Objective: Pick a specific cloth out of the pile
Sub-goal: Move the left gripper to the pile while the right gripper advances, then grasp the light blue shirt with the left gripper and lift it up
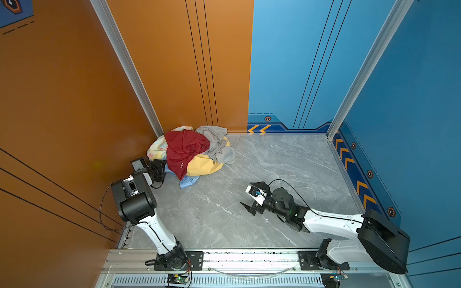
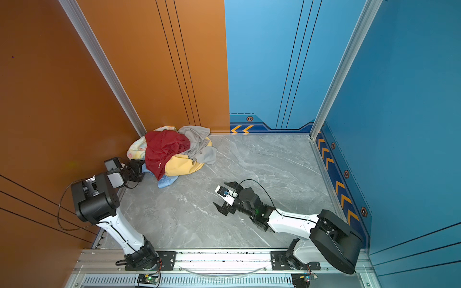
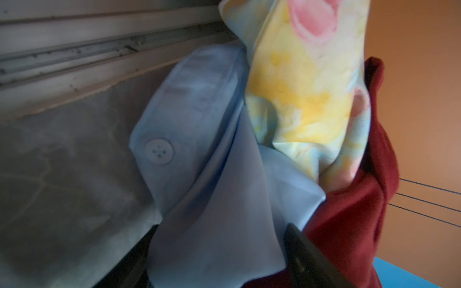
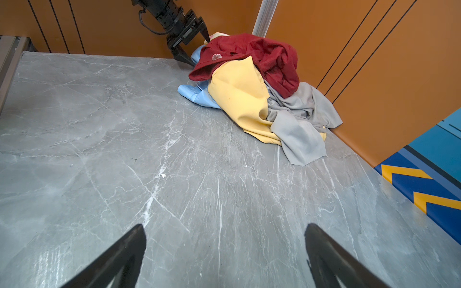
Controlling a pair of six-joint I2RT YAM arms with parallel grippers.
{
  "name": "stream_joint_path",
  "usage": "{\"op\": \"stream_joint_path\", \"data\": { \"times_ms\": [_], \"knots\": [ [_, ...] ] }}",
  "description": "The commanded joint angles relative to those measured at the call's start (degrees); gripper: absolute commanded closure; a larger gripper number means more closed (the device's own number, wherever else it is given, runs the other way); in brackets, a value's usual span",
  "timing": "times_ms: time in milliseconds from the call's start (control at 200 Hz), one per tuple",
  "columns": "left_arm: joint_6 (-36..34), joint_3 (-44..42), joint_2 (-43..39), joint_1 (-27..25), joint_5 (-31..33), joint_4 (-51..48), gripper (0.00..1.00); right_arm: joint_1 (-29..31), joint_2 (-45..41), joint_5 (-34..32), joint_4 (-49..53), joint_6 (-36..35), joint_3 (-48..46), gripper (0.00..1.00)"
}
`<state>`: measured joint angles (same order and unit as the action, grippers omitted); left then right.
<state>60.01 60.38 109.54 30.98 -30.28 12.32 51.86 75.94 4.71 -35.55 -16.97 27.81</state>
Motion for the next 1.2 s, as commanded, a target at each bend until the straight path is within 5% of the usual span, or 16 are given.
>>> {"op": "stream_joint_path", "data": {
  "times_ms": [0,195,395,1191],
  "knots": [
    [-0.5,2.0,2.1,-0.1,1.4,1.2,0.32,0.1,0.6,-0.8,-1.1,-0.4,1.3,0.00],
    [-0.8,3.4,3.5,0.0,1.4,4.4,0.58,0.0,1.2,-1.5,-1.2,-0.6,1.5,0.00],
    [-2.4,3.7,1.1,-1.0,2.2,7.5,1.00,-1.7,0.8,-1.2,-2.1,1.4,1.5,0.00],
    [-4.9,13.2,-19.4,-9.1,11.7,4.4,1.00,-3.6,-1.5,-3.8,6.3,16.3,10.4,0.00]
  ]
}}
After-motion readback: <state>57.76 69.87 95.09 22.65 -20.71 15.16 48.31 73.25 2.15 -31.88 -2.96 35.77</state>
